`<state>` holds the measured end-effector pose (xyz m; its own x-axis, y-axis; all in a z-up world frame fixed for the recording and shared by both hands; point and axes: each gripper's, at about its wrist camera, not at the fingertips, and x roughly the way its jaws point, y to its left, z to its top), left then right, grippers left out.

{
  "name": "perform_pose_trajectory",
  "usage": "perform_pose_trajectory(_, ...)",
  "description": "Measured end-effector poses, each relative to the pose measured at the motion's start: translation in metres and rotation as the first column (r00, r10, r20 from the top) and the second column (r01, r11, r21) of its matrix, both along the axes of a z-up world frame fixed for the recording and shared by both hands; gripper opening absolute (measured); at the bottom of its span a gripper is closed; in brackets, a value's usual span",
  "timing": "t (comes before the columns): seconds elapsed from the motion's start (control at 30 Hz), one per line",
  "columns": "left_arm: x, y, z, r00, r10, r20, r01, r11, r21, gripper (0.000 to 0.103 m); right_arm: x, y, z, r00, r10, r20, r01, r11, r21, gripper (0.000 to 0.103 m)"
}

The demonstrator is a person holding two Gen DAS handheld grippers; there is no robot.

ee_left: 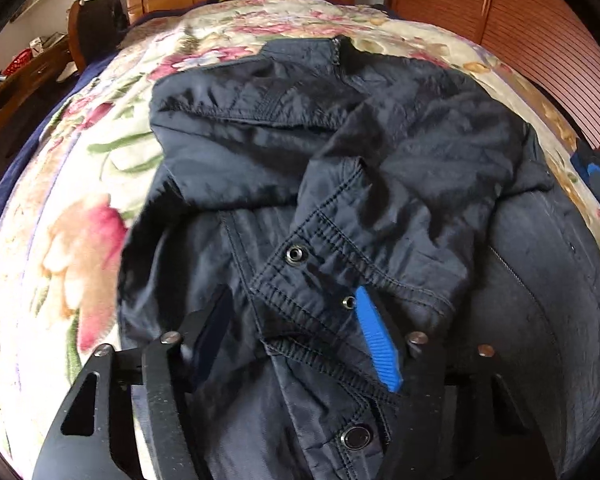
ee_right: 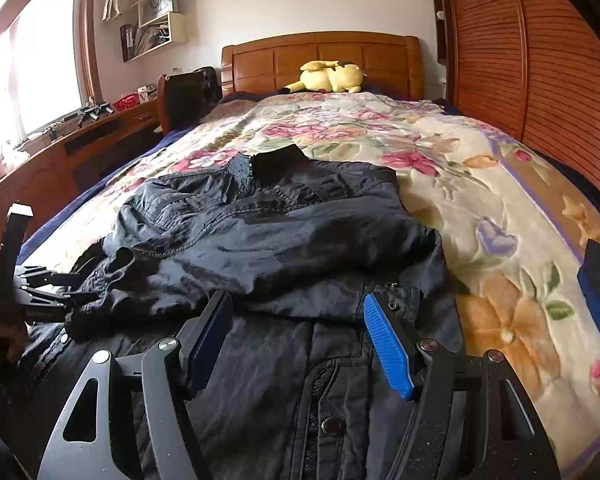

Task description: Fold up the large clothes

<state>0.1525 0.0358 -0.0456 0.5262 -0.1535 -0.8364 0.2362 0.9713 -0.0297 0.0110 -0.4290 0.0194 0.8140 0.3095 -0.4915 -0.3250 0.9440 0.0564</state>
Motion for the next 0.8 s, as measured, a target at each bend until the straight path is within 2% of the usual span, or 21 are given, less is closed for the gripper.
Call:
perform_pose_trajectory(0.2, -0.004, -0.006, -0.002, 0.999, -0.044, -0.021, 0.044, 0.999, -0.014, 0.044, 0.003, 0.003, 0.000, 1.000, -0.005, 0.002, 0.005, 1.000, -0.005, 0.070)
perform_pose_trajectory(0.23, -0.005, -0.006, -0.001, 0.999, -0.050, -0.016, 0.050, 0.999, -0.014, 0.035, 0.003, 0.003, 0.000, 1.000, -0.006, 0.001, 0.006, 1.000, -0.005, 0.070)
perform_pose_trajectory(0.27, -0.007, -0.005, 0.001, 0.999, -0.053, -0.009, 0.053, 0.998, -0.015, 0.020, 0.004, 0.003, -0.001, 1.000, -0.008, -0.001, 0.008, 1.000, -0.003, 0.070)
perform_pose_trajectory(0.33, -0.012, -0.002, 0.011, 0.999, -0.045, 0.029, 0.046, 0.999, -0.013, 0.012, 0.005, 0.005, -0.002, 1.000, -0.003, -0.004, 0.003, 1.000, -0.005, 0.070)
perform_pose_trajectory(0.47, -0.017, 0.009, 0.037, 0.990, 0.026, 0.141, -0.031, 0.999, 0.038, 0.011, 0.005, 0.007, -0.001, 1.000, 0.008, -0.001, -0.008, 1.000, -0.012, 0.070)
perform_pose_trajectory(0.53, -0.015, 0.012, 0.041, 0.989, 0.035, 0.140, -0.043, 0.998, 0.053, 0.012, 0.004, 0.007, 0.000, 1.000, 0.011, 0.003, -0.011, 1.000, -0.010, 0.070)
perform_pose_trajectory(0.7, -0.024, 0.011, 0.044, 0.988, 0.027, 0.150, -0.040, 0.996, 0.081, 0.024, 0.003, 0.002, 0.000, 1.000, 0.011, 0.007, -0.011, 1.000, -0.003, 0.070)
perform_pose_trajectory(0.8, -0.039, 0.011, 0.050, 0.984, 0.020, 0.178, -0.033, 0.997, 0.073, 0.037, 0.003, -0.001, 0.000, 1.000, 0.005, 0.007, -0.005, 1.000, 0.005, 0.070)
